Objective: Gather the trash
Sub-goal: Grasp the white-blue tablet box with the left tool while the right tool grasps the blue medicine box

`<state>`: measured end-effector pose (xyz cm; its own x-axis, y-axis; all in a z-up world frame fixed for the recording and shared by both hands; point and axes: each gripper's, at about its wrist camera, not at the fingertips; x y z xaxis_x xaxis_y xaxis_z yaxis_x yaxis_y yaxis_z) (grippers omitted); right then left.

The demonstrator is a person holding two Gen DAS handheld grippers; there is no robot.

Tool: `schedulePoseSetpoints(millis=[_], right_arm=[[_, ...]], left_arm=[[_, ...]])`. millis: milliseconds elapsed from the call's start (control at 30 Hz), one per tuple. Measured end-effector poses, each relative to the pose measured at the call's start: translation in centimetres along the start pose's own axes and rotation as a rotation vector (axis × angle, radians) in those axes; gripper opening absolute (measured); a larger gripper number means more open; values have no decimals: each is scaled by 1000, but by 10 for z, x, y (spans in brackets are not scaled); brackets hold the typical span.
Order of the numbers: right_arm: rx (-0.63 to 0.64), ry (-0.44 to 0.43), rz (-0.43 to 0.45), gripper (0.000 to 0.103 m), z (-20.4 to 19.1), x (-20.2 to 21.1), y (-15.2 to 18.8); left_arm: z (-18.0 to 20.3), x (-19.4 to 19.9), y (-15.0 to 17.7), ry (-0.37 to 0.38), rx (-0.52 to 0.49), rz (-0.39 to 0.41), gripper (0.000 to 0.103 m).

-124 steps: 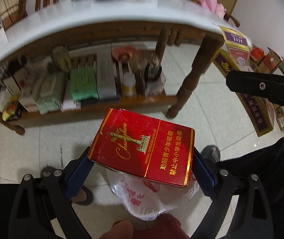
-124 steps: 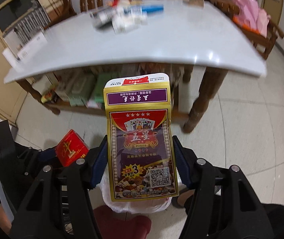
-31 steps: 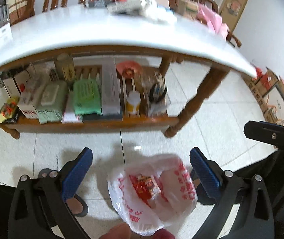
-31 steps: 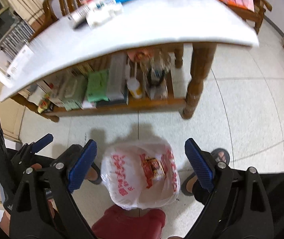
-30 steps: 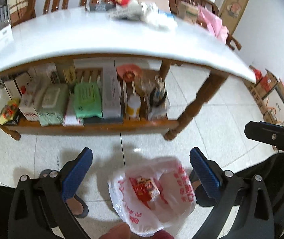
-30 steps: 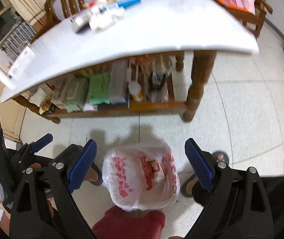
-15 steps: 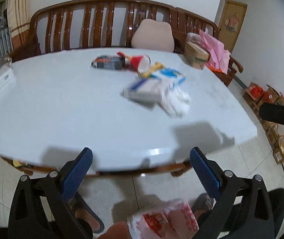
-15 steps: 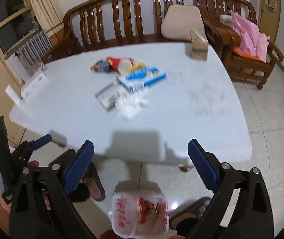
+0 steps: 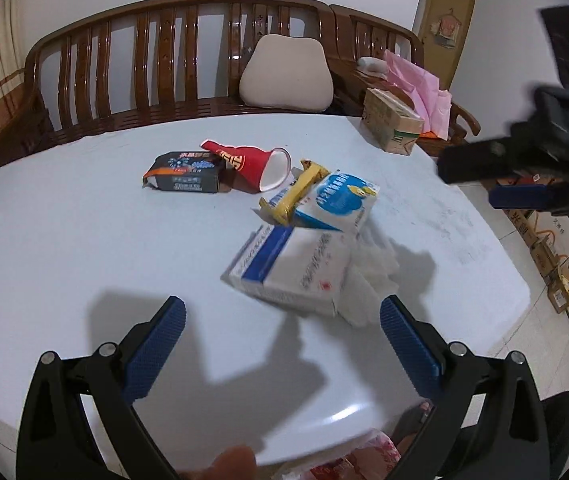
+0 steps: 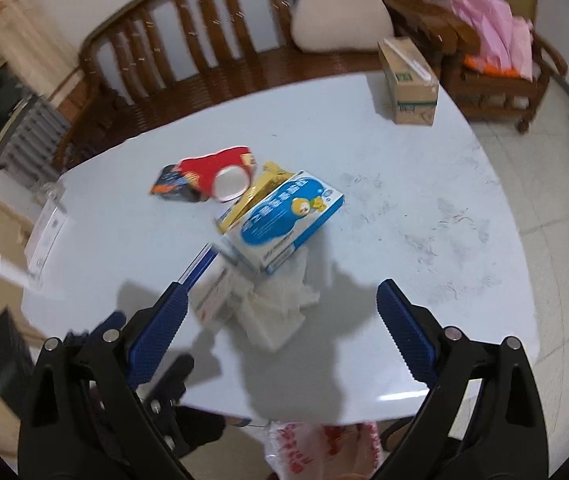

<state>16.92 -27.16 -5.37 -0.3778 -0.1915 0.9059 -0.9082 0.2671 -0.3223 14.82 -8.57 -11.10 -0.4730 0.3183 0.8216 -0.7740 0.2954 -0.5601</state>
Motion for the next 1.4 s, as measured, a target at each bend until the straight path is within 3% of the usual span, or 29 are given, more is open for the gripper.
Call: schedulePoseSetpoints(millis=[233, 433, 867, 1400], right_arm=[[-114, 18, -108, 93, 14, -43, -58], [-110, 49, -161, 93, 7, -65, -79], [-163, 57, -239, 93, 8, -105, -89], [-190, 107, -273, 93, 3, -142, -100]], left_arm=[[0, -29, -13, 3, -44, -18, 95], [1, -47, -21, 6, -66, -41, 95], [-17, -72, -30, 60, -45, -93, 95], [-27, -83, -27, 51, -34, -108, 95]])
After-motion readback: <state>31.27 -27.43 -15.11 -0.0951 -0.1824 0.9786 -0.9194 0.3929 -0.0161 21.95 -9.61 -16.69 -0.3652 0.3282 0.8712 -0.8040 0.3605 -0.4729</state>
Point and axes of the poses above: each gripper's, at about its wrist camera, not at the fingertips, and x roughly against the way its jaws point, z to its right, y to its underside, and after that the axes turned 7 degrees about -z, right-handed
